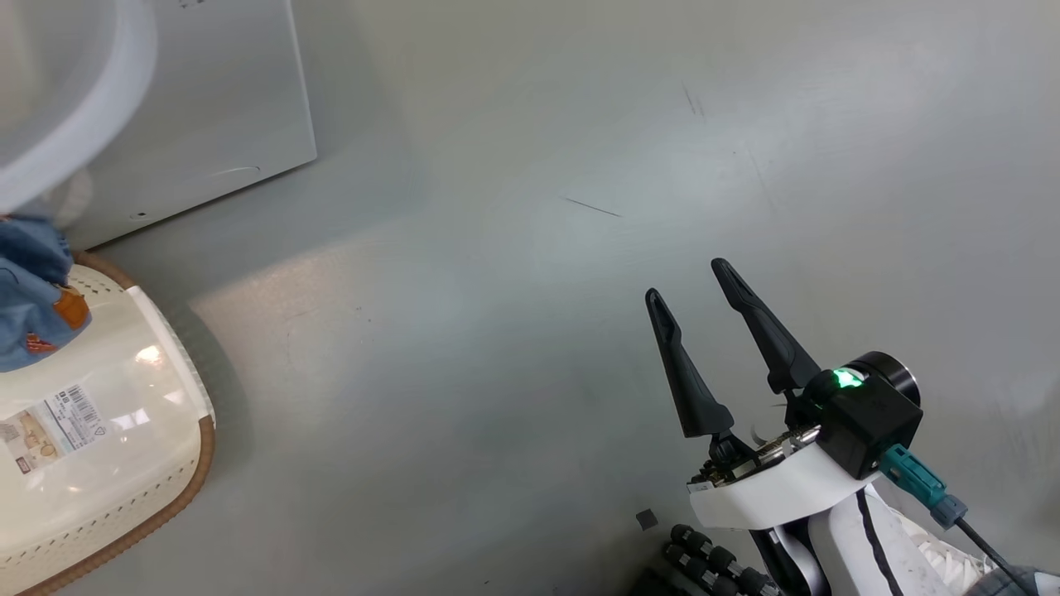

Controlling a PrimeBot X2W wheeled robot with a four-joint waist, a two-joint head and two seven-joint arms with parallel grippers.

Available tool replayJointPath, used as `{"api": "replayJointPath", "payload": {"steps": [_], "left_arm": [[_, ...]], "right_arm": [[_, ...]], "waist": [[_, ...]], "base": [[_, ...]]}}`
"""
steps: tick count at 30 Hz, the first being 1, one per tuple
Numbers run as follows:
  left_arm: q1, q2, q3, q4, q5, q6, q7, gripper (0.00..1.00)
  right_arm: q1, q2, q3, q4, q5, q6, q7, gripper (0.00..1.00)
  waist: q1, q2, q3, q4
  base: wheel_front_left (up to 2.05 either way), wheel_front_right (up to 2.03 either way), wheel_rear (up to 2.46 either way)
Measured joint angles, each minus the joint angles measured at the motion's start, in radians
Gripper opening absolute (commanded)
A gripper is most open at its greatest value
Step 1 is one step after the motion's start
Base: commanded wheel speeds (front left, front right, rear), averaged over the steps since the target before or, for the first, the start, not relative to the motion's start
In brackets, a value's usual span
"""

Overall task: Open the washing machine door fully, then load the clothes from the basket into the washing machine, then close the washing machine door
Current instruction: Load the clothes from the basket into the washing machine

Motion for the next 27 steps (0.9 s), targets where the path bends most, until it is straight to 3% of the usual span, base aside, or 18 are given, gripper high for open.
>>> {"api": "replayJointPath", "payload": {"steps": [11, 27], "left_arm": [[-0.019, -0.088, -0.04, 0.057, 0.035, 0.053, -0.036, 1.0], [0.094, -0.344, -0.073, -0.006, -0.04, 0.007, -0.167, 1.0]], "right_arm": [[-0.014, 0.0, -0.012, 0.014, 0.0, 0.0, 0.0, 1.0], [-0.044, -0.008, -0.106, 0.044, -0.034, 0.0, 0.0, 1.0]], "waist": [[0.0, 0.0, -0.036, 0.06], [-0.0001, 0.0, -0.081, 0.226]], "base": [[0.0, 0.0, 0.0], [0.0, 0.0, 0.0]]}}
